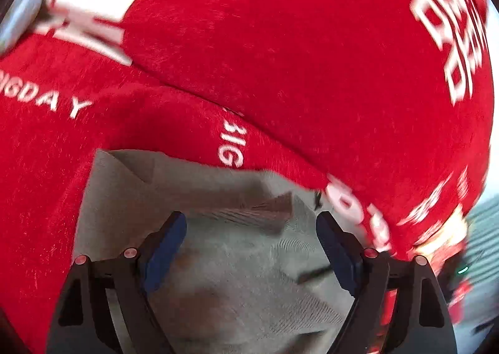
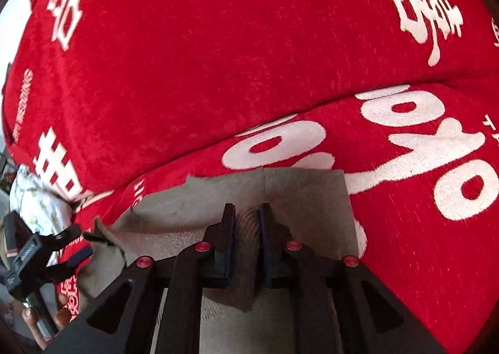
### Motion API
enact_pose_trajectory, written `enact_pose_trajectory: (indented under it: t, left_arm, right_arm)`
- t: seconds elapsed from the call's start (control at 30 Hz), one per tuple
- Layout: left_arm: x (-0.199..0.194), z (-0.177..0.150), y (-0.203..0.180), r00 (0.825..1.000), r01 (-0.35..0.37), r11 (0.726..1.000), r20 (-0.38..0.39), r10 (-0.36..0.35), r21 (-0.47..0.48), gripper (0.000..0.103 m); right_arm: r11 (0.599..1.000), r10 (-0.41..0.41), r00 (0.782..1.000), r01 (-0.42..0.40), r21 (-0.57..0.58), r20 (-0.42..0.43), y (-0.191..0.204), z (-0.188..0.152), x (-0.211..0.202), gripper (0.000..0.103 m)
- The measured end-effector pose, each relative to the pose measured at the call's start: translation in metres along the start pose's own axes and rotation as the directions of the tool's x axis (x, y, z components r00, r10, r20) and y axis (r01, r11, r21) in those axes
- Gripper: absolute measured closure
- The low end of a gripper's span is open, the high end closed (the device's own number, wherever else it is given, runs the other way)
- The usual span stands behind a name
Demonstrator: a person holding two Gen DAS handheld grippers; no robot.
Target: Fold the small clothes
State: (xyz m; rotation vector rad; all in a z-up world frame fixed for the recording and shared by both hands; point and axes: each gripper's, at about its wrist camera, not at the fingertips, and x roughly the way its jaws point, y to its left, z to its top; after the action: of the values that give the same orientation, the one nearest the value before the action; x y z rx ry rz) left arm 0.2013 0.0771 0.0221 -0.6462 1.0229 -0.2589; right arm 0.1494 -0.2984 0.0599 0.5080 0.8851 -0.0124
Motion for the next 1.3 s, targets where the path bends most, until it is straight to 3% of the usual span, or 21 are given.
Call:
enact_pose_trajectory:
  t: [0.07,0.13,0.2,0.27,0.4,0.47,0.53,0.63,0.73,0.8,0.83,0.87,0.9,0.93,1.03,1.1,1.13,1.2,1.27,1.3]
  left_arm:
    - [-0.009,0.010,0.017,0.998,0.061,0.996,0.002,-0.061,-0.070,0.017]
    - [-0.023,0.011,0.023,0.998,0.056,0.997,0.025,-0.055,-0.051,0.017]
    - [-0.036,0.006,0.026,0.999,0.041,0.999,0.035,-0.041,0.001,0.017]
    - [-0.049,-0.006,0.029,0.998,0.025,0.998,0.049,-0.027,0.056,0.017]
    - [-0.057,-0.038,0.037,0.999,-0.033,0.991,0.045,0.028,0.132,0.017]
    - [-0.054,-0.056,0.036,0.998,-0.059,0.983,0.033,0.055,0.175,0.017]
    - [-0.053,-0.068,0.032,0.994,-0.107,0.969,0.050,0.099,0.222,0.017]
    - [-0.051,-0.079,0.030,0.988,-0.154,0.954,0.070,0.140,0.258,0.017]
    - [-0.055,-0.085,0.035,0.986,-0.163,0.953,0.077,0.148,0.256,0.017]
    - [-0.058,-0.086,0.039,0.987,-0.153,0.957,0.079,0.138,0.247,0.017]
    - [-0.060,-0.087,0.041,0.988,-0.147,0.959,0.078,0.132,0.243,0.017]
    - [-0.061,-0.088,0.042,0.989,-0.141,0.959,0.078,0.126,0.245,0.017]
    - [-0.064,-0.090,0.044,0.990,-0.134,0.960,0.082,0.118,0.246,0.017]
    - [-0.065,-0.092,0.045,0.990,-0.127,0.962,0.083,0.110,0.243,0.017]
    - [-0.067,-0.093,0.045,0.992,-0.104,0.968,0.088,0.086,0.227,0.017]
    - [-0.067,-0.092,0.042,0.993,-0.092,0.971,0.088,0.075,0.222,0.017]
    - [-0.066,-0.092,0.040,0.994,-0.091,0.970,0.087,0.073,0.226,0.017]
    - [-0.066,-0.093,0.039,0.992,-0.104,0.966,0.093,0.084,0.238,0.017]
    - [-0.067,-0.094,0.041,0.992,-0.098,0.967,0.095,0.077,0.236,0.017]
    - [-0.067,-0.094,0.042,0.993,-0.094,0.968,0.095,0.073,0.232,0.017]
  right_arm:
    - [0.999,-0.001,1.000,0.001,0.036,-0.001,-0.005,0.005,0.004,0.056]
    - [0.997,-0.008,1.000,0.006,0.073,0.024,-0.011,0.008,-0.001,0.047]
    - [0.999,-0.003,0.999,0.001,0.042,0.051,-0.006,0.007,-0.010,0.047]
    - [0.997,0.038,0.997,-0.032,-0.075,0.073,0.014,0.003,-0.023,0.047]
    - [0.954,0.128,0.991,-0.117,-0.277,0.022,0.064,-0.004,-0.028,0.047]
    - [0.901,0.201,0.975,-0.221,-0.374,-0.092,0.101,-0.011,-0.017,0.036]
    - [0.860,0.231,0.955,-0.289,-0.420,-0.184,0.128,-0.019,0.000,0.034]
    - [0.818,0.176,0.938,-0.308,-0.486,-0.299,0.168,-0.032,0.044,0.034]
    - [0.823,0.125,0.907,-0.321,-0.469,-0.402,0.188,-0.043,0.087,0.034]
    - [0.826,0.123,0.873,-0.354,-0.438,-0.472,0.197,-0.050,0.107,0.042]
    - [0.814,0.133,0.849,-0.388,-0.433,-0.512,0.204,-0.054,0.113,0.064]
    - [0.785,0.129,0.843,-0.409,-0.465,-0.522,0.217,-0.058,0.112,0.078]
    - [0.767,0.142,0.841,-0.427,-0.479,-0.522,0.224,-0.058,0.110,0.084]
    - [0.736,0.188,0.821,-0.481,-0.477,-0.539,0.236,-0.059,0.104,0.090]
    - [0.697,0.273,0.814,-0.535,-0.477,-0.513,0.268,-0.046,0.092,0.090]
    - [0.726,0.306,0.818,-0.531,-0.438,-0.486,0.281,-0.030,0.096,0.089]
    - [0.745,0.309,0.820,-0.524,-0.413,-0.481,0.285,-0.021,0.101,0.088]
    - [0.758,0.244,0.834,-0.482,-0.440,-0.494,0.291,-0.018,0.109,0.076]
    - [0.758,0.164,0.858,-0.425,-0.494,-0.486,0.283,-0.019,0.111,0.046]
    - [0.753,0.146,0.866,-0.411,-0.514,-0.479,0.273,-0.021,0.108,0.041]
